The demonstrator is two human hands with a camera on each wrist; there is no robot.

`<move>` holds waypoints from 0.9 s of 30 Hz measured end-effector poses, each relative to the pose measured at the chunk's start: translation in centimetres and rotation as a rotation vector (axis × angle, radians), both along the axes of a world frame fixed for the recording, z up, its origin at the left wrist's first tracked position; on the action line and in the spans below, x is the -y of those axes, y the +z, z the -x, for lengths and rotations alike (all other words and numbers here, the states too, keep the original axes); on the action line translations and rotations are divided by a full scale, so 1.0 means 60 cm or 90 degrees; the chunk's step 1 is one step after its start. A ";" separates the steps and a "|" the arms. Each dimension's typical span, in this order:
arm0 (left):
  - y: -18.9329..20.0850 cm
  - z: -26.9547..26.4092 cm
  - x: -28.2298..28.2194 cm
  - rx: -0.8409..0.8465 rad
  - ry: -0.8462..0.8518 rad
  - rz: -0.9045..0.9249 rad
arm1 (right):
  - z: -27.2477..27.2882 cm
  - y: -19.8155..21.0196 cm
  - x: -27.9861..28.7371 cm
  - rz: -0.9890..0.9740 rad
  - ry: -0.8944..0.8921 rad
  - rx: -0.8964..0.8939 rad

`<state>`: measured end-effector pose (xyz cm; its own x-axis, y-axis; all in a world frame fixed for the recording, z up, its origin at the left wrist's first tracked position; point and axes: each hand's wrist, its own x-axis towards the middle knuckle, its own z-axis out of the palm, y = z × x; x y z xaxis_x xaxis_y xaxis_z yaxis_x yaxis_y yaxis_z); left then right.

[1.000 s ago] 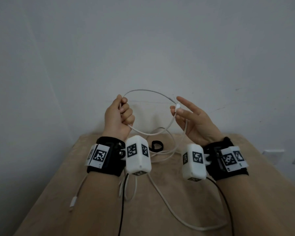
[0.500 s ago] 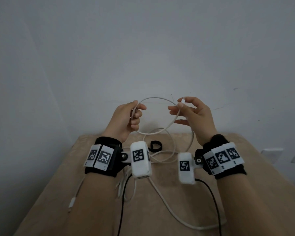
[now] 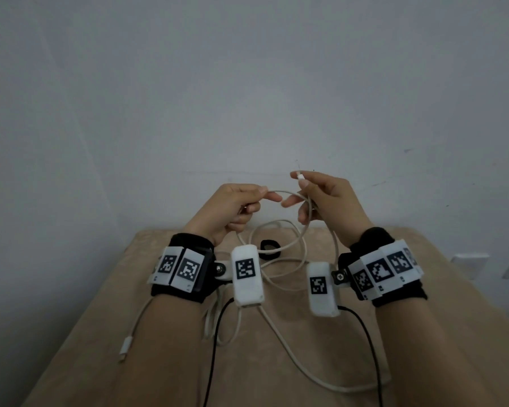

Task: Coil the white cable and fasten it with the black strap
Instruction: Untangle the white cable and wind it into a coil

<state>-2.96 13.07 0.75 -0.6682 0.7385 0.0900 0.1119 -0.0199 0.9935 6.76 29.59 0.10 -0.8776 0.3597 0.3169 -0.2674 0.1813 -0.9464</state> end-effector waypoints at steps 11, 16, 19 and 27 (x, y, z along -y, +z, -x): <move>0.005 0.006 0.006 0.074 0.017 -0.119 | -0.005 0.002 -0.007 0.042 0.080 0.071; 0.003 0.002 0.004 0.040 0.032 -0.054 | -0.004 0.005 -0.003 0.059 0.123 0.051; 0.002 0.001 0.001 0.037 0.034 -0.043 | -0.005 0.006 0.001 0.039 0.126 0.048; -0.001 -0.007 -0.006 0.017 0.041 0.000 | 0.000 0.000 0.022 -0.082 0.070 0.051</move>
